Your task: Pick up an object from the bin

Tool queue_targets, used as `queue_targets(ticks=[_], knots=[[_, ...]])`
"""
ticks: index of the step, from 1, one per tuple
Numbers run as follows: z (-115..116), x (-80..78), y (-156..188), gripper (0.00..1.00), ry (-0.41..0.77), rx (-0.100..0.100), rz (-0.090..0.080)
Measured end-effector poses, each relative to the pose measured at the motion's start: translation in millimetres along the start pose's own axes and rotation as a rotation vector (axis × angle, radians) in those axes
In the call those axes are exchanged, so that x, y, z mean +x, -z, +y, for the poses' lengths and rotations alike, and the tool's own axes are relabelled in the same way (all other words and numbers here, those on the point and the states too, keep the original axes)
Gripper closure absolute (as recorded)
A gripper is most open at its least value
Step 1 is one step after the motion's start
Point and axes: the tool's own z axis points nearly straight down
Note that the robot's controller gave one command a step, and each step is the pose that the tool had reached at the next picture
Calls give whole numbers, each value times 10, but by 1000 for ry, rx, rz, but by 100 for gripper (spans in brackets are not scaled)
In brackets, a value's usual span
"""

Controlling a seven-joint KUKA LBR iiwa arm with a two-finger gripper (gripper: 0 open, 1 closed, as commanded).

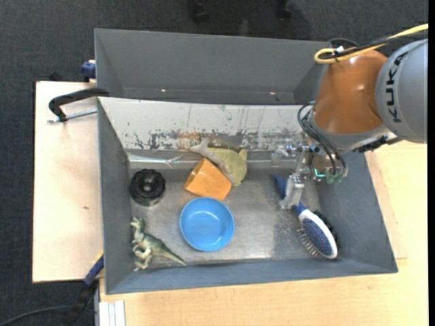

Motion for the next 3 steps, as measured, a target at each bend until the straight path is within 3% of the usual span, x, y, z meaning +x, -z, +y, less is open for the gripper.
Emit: queue_targets(ticks=[1,2,3], knots=[[-570,183,-619,0,2,2,-12],[-525,174,-598,100,5,-1,-13],[-698,-42,806,100,305,2,-19]])
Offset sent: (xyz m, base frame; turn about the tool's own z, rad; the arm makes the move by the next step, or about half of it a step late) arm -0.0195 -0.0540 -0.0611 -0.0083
